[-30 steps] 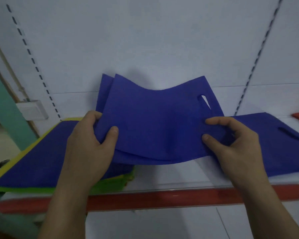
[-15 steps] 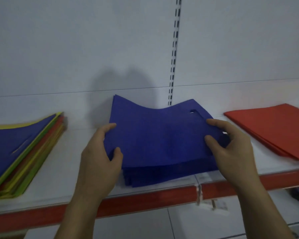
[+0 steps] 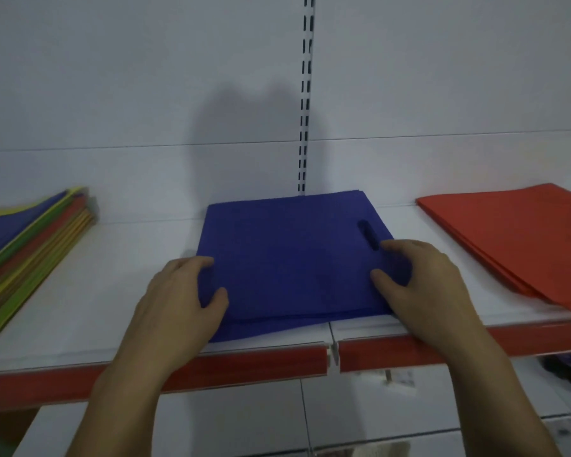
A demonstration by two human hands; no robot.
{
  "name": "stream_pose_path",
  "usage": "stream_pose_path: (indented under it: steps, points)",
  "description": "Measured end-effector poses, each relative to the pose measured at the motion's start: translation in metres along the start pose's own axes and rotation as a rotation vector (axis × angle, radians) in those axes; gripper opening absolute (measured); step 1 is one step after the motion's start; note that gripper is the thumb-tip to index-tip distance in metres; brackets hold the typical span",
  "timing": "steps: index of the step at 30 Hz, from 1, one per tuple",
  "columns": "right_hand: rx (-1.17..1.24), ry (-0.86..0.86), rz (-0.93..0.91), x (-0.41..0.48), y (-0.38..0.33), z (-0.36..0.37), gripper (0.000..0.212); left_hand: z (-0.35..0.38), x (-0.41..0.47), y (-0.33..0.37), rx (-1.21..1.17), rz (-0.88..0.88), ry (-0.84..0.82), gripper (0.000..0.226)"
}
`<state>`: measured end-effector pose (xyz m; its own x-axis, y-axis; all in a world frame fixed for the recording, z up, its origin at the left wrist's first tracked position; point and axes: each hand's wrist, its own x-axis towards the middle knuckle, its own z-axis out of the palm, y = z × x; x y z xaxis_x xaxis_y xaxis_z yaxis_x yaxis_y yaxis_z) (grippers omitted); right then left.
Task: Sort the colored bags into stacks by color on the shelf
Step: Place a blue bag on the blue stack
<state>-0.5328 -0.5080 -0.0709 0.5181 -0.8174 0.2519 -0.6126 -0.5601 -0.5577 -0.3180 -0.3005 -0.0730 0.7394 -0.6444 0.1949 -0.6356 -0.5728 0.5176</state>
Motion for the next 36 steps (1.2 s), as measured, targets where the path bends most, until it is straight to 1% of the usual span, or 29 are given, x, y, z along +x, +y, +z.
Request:
stream_pose_path:
  steps: [3, 6, 9, 12, 15, 19, 22, 24, 29, 32, 34, 36]
  points:
    - [-0.097, -0.025, -0.013, 0.002, -0.016, -0.005, 0.057, -0.010, -0.003, 0.003, -0.023, 0.005, 0.008, 0.058]
    - [-0.255, -0.079, -0.015, 0.000, -0.042, -0.004, 0.063, -0.029, -0.004, -0.003, 0.035, 0.036, 0.086, 0.059]
    - [-0.339, -0.130, -0.030, -0.007, -0.072, -0.002, 0.068, -0.058, -0.010, -0.020, 0.089, 0.087, 0.163, 0.059]
    - [-0.329, -0.141, -0.040, -0.012, -0.100, -0.015, 0.073, -0.089, -0.016, -0.038, 0.129, 0.128, 0.225, 0.056]
    - [-0.294, -0.179, -0.121, -0.013, -0.137, -0.011, 0.075, -0.119, -0.019, -0.064, 0.189, 0.114, 0.251, 0.056]
    - [-0.221, -0.290, -0.232, -0.021, -0.198, 0.029, 0.074, -0.155, -0.021, -0.103, 0.226, 0.084, 0.208, 0.055]
    - [-0.163, -0.333, -0.328, -0.037, -0.244, 0.063, 0.070, -0.179, -0.023, -0.137, 0.248, 0.077, 0.200, 0.061]
    - [-0.140, -0.337, -0.379, -0.048, -0.273, 0.083, 0.067, -0.193, -0.024, -0.163, 0.258, 0.053, 0.187, 0.059]
    - [-0.133, -0.311, -0.468, -0.072, -0.335, 0.132, 0.061, -0.223, -0.032, -0.229, 0.263, 0.013, 0.131, 0.061]
    - [-0.065, -0.272, -0.519, -0.087, -0.367, 0.154, 0.056, -0.237, -0.034, -0.265, 0.251, 0.006, 0.102, 0.061]
    - [-0.016, -0.265, -0.524, -0.095, -0.383, 0.164, 0.053, -0.244, -0.030, -0.287, 0.250, -0.001, 0.070, 0.062]
    - [0.018, -0.278, -0.491, -0.100, -0.391, 0.173, 0.056, -0.246, -0.025, -0.305, 0.265, -0.022, 0.005, 0.066]
